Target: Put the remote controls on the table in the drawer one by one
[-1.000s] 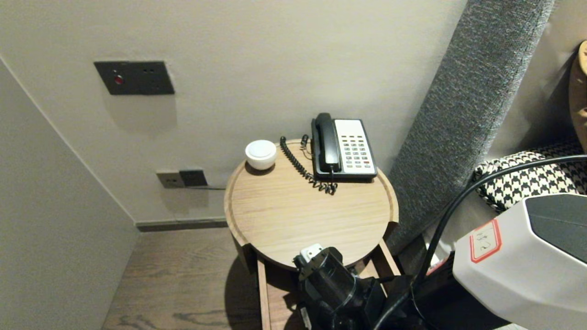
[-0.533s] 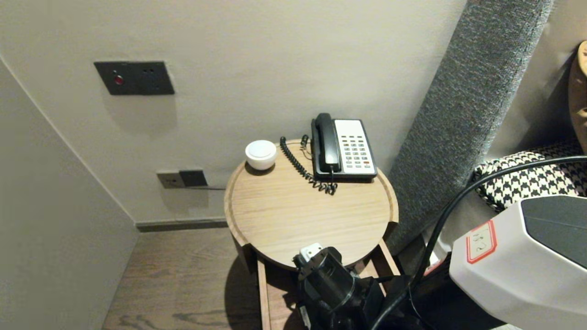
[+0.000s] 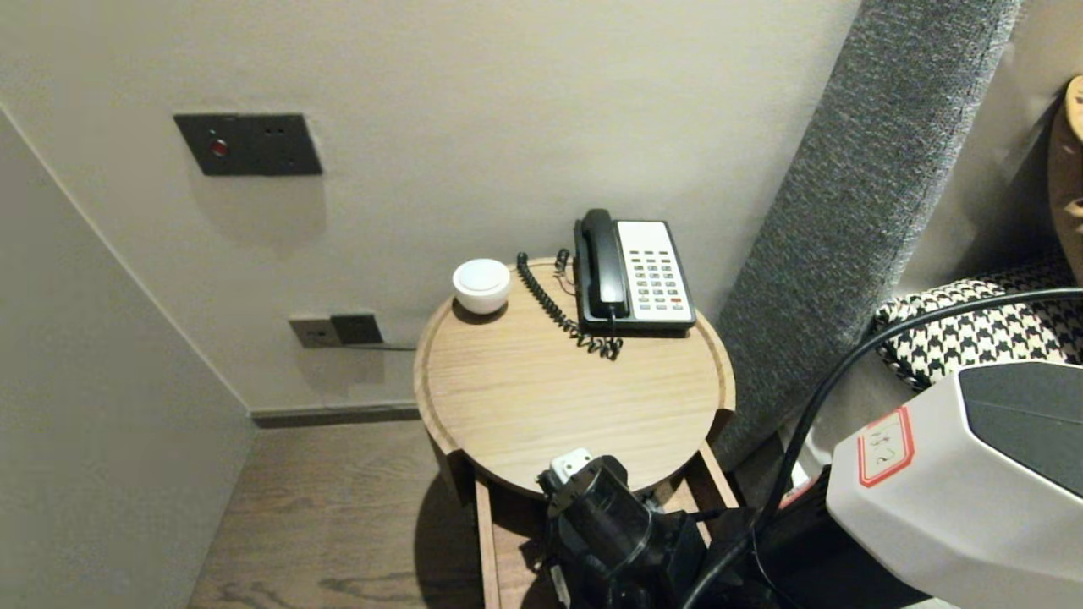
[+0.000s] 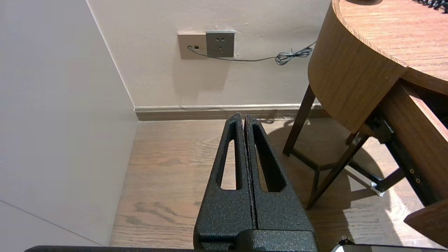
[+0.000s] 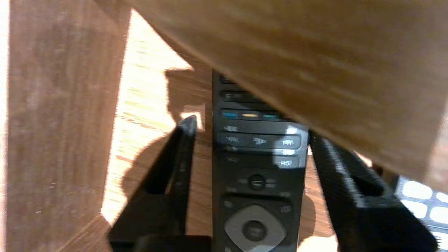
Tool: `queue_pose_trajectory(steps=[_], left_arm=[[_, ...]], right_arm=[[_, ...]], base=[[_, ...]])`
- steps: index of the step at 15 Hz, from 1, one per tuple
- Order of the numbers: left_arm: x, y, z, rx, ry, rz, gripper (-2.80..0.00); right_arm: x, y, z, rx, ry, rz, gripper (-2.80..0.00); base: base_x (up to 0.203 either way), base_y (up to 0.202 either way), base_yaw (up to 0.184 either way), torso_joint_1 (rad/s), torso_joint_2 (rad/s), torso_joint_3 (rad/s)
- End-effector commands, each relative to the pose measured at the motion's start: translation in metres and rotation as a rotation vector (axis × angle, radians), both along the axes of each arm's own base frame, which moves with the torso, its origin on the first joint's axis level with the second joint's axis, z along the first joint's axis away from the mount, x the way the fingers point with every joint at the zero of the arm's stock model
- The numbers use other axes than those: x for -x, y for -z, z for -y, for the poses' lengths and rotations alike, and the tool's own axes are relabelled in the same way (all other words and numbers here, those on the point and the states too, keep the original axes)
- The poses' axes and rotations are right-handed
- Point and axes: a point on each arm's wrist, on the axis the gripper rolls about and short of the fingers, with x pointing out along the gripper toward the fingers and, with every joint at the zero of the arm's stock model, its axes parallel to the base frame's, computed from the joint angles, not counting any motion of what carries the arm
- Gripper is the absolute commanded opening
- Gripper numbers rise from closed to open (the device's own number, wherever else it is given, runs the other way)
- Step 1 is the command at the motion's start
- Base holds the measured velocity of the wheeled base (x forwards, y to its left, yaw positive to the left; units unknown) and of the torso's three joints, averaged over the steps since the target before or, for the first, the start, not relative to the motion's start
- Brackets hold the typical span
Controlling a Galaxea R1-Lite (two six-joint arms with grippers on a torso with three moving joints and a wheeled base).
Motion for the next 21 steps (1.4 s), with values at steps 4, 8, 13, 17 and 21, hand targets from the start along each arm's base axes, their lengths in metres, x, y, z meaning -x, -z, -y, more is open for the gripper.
queue_pose_trajectory(steps=[4,8,13,17,21], left_arm=[[0.0,0.0,0.0,0.0,-0.001,0.0,-2.8],[0.0,0.0,0.0,0.0,-0.001,0.0,-2.8],[0.0,0.0,0.0,0.0,-0.001,0.0,-2.8],[0.0,0.0,0.0,0.0,-0.001,0.0,-2.8],[0.0,0.0,0.0,0.0,-0.001,0.0,-2.8]], right_arm=[[0.001,-0.012,0.001,-0.032,0.003,0.023,0.0],[0.001,-0.013,0.001,-0.033,0.003,0.024,0.0],[0.01,-0.032,0.011,-0.068,0.004,0.043,0.0],[0.023,-0.045,0.029,-0.082,0.006,0.051,0.0],[0.034,-0.047,0.044,-0.081,0.019,0.038,0.0]], base=[[0.0,0.0,0.0,0.0,0.0,0.0],[0.0,0.0,0.0,0.0,0.0,0.0],[0.0,0.0,0.0,0.0,0.0,0.0],[0.0,0.0,0.0,0.0,0.0,0.0],[0.0,0.0,0.0,0.0,0.0,0.0]])
